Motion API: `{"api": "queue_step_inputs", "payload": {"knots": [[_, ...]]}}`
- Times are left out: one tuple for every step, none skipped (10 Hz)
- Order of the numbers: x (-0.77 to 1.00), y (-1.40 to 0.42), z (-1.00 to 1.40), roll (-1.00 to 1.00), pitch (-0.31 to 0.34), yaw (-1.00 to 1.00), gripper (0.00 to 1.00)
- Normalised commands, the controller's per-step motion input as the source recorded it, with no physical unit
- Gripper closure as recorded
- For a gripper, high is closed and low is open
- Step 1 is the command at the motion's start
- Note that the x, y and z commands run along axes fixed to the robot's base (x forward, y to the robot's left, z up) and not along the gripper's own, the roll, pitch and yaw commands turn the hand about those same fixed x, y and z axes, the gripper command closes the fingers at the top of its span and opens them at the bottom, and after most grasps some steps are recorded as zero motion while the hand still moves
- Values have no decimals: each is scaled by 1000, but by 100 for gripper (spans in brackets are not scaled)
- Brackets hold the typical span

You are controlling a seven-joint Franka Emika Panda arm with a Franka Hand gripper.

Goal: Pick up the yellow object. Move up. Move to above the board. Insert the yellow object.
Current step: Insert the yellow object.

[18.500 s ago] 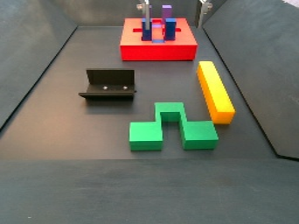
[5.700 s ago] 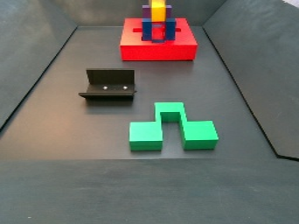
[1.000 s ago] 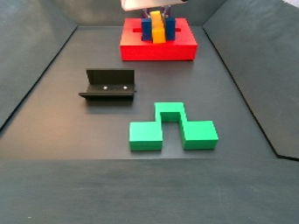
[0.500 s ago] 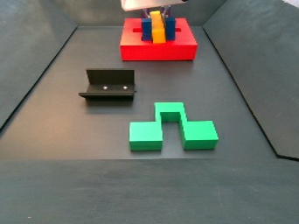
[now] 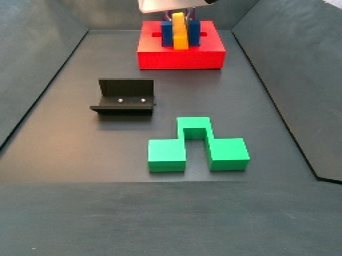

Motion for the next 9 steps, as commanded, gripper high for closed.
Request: {"api": "queue_step_inputs", "payload": {"knots": [[26, 0, -214, 0, 0, -114, 100], [0, 0, -203, 0, 0, -74, 100], [0, 0, -174, 0, 0, 0, 100], [0, 0, -229, 0, 0, 0, 100], [0, 0, -480, 0, -61, 0, 100], [0, 0, -543, 0, -74, 0, 100], [0, 0, -537, 0, -73, 0, 100], [0, 0, -386, 0, -36, 0, 100], [0, 0, 0, 0, 0, 0, 100]]}}
